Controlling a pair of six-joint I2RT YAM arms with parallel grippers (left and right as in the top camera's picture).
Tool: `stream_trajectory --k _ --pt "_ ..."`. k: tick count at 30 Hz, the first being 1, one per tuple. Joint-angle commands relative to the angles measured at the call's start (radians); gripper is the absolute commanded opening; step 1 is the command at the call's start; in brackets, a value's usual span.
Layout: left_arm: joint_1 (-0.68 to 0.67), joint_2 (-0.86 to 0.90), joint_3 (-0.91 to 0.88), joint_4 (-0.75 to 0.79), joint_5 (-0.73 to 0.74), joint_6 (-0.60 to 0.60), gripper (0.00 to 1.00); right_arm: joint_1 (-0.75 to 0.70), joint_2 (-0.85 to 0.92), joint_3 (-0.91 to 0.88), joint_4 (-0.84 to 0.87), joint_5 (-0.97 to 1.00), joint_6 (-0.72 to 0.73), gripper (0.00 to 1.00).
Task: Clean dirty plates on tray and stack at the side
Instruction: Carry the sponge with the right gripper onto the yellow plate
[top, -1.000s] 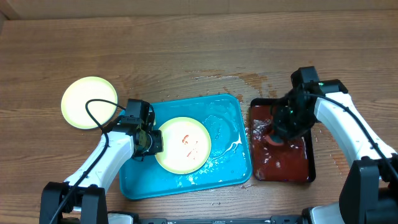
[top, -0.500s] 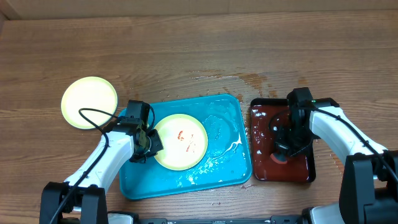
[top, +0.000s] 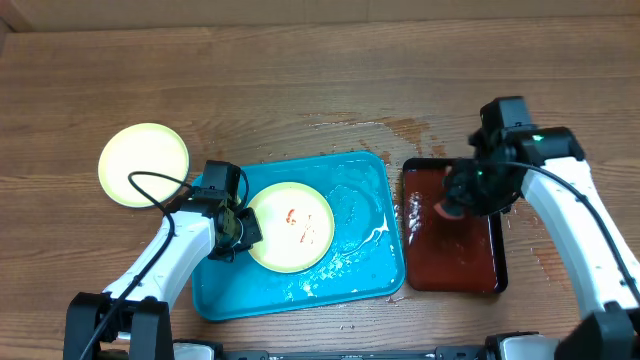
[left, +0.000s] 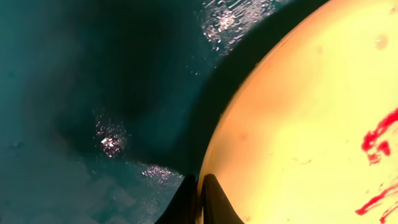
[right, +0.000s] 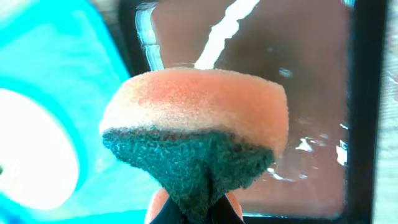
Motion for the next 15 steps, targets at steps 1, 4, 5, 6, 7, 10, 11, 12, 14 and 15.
stream_trajectory --k 1,4,5,6,7,10,11,12,14,15 --pt "-0.010 0.009 0.018 0.009 0.031 0.056 0.04 0.062 -0.011 0.011 -0.009 -0.156 -0.098 0.04" --pt "-0.027 0.009 0.018 0.022 0.069 0.082 0.04 0.152 -0.011 0.008 0.011 -0.168 -0.049 0.04" --pt "-0.038 0.009 0.018 0.026 0.069 0.081 0.04 0.196 -0.009 0.007 0.029 -0.168 -0.021 0.04" --pt "-0.050 0.009 0.018 0.030 0.069 0.081 0.04 0.236 -0.007 0.007 0.049 -0.167 0.011 0.04" --pt "-0.065 0.009 0.018 0.033 0.068 0.080 0.04 0.282 -0.003 0.007 0.079 -0.167 0.054 0.04" --pt "-0.107 0.009 0.018 0.035 0.064 0.066 0.04 0.390 0.017 0.007 0.178 -0.154 0.181 0.04" --pt "-0.120 0.009 0.018 0.034 0.059 0.050 0.04 0.421 0.029 0.006 0.212 -0.140 0.235 0.04" --pt "-0.129 0.009 0.018 0.034 0.049 0.031 0.04 0.441 0.041 0.006 0.235 -0.127 0.273 0.04" --pt "-0.145 0.009 0.018 0.031 0.016 -0.019 0.04 0.480 0.079 0.006 0.290 -0.111 0.342 0.04" --pt "-0.150 0.009 0.018 0.031 0.007 -0.036 0.04 0.497 0.107 0.000 0.326 -0.110 0.385 0.04"
